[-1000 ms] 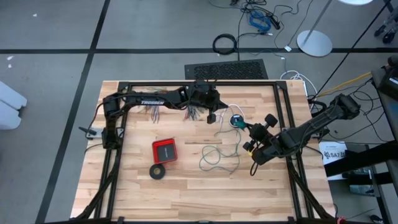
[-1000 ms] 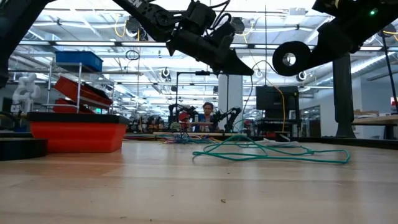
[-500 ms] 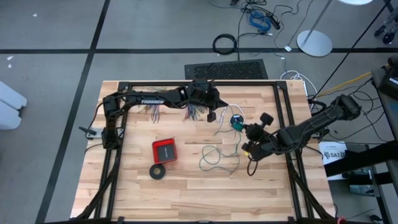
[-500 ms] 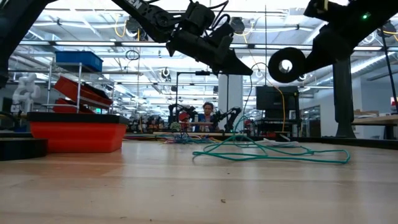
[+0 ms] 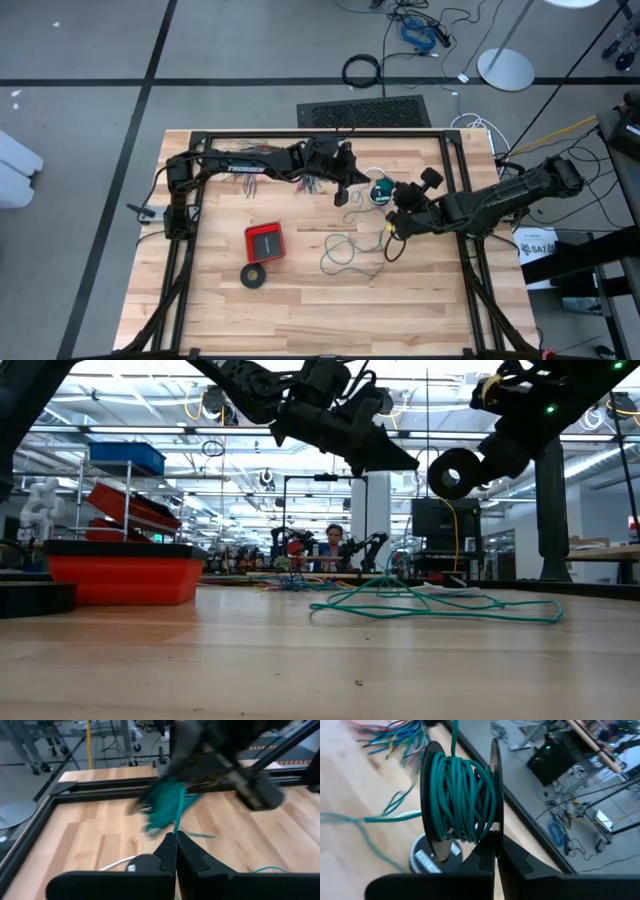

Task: Coil cords
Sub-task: Coil the green wire onto the spool

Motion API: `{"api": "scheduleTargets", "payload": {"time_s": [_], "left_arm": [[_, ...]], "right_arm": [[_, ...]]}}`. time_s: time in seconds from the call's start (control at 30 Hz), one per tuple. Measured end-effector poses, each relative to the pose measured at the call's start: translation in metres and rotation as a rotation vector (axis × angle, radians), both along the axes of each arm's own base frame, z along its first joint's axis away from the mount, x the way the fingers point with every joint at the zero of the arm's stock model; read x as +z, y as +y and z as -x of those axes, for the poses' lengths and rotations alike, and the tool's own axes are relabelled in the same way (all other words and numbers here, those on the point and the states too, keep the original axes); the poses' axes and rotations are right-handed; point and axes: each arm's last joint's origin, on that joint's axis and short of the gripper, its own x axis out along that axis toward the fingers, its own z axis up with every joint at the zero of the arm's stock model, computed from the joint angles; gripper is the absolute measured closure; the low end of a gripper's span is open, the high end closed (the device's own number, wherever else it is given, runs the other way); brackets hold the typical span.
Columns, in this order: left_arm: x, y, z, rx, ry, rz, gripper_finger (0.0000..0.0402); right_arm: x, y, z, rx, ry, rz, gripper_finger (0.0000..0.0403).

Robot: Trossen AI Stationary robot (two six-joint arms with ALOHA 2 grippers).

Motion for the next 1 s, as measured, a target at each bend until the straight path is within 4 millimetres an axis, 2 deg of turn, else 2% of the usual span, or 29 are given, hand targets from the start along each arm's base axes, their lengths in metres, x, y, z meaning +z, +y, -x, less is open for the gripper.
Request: {"api": "scheduleTargets", "payload": {"time_s": [0.3,0.47,0.7,1.0], "left_arm": [[0.024,-0.030,-0.013,-0.073,-0.076,-0.005,0.0402],[0.027,-0.045,-0.017,-0.098,-0.085,-0.011,0.0402],[0.016,-0.047,-0.023,-0.064,-0.084,-0.024,0.0402],[0.023,-0.049,-0.026,-0.021,-0.156,-0.045,0.0402]], "right_arm": [[0.007,-0.004,-0.006,-0.068,-0.098,0.125,0.0403],[0.011,-0.004,-0.010,-0.094,-0.158,0.157,0.0403],[0.016,-0.001,-0.016,-0.084,-0.228,0.154,0.0403],[0.020,0.003,-0.021,-0.062,-0.280,0.138,0.0403]]}}
